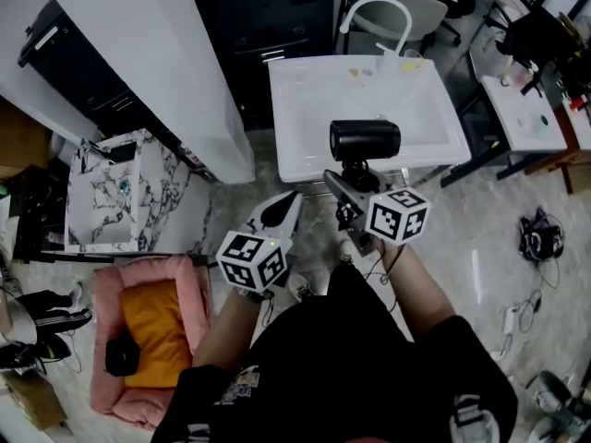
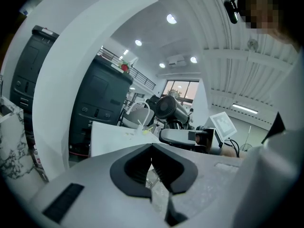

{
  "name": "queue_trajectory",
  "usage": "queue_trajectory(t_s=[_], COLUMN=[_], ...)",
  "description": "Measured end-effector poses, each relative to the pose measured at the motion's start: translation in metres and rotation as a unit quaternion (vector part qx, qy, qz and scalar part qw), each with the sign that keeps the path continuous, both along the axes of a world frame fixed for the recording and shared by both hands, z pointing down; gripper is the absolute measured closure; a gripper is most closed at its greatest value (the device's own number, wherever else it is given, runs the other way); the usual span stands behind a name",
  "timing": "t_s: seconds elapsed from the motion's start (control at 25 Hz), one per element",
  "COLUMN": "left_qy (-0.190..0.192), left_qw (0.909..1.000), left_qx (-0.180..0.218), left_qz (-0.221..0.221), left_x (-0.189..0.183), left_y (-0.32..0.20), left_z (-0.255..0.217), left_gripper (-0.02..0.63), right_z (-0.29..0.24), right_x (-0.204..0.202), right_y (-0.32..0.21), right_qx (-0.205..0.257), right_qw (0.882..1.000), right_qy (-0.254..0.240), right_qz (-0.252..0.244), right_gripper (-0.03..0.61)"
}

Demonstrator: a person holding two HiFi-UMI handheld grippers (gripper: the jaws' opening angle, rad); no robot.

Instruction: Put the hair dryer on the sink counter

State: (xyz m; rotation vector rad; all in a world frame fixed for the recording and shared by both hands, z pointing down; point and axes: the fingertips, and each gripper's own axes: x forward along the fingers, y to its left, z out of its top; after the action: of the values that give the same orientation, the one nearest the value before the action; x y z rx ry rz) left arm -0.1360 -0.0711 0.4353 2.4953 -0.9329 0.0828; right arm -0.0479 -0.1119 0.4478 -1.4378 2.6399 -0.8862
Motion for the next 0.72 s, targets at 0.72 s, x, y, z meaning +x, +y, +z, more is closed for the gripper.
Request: queue_trajectory(t_s=[0.72], left_qy=[-0.024], left_qw=[0.9993], left_qx=[-0.009], left_qz=[-0.028], left_x=[0.057], left_y=[-0.142], left_z=[0.023], left_gripper=[0.611], right_z=[0.053], right_x=[0.037], right_y=[-0.175], right_qx=[-0.044], right_qw=[0.998], right_qy=[0.002], right_qz=[-0.045], right_gripper=[0.347])
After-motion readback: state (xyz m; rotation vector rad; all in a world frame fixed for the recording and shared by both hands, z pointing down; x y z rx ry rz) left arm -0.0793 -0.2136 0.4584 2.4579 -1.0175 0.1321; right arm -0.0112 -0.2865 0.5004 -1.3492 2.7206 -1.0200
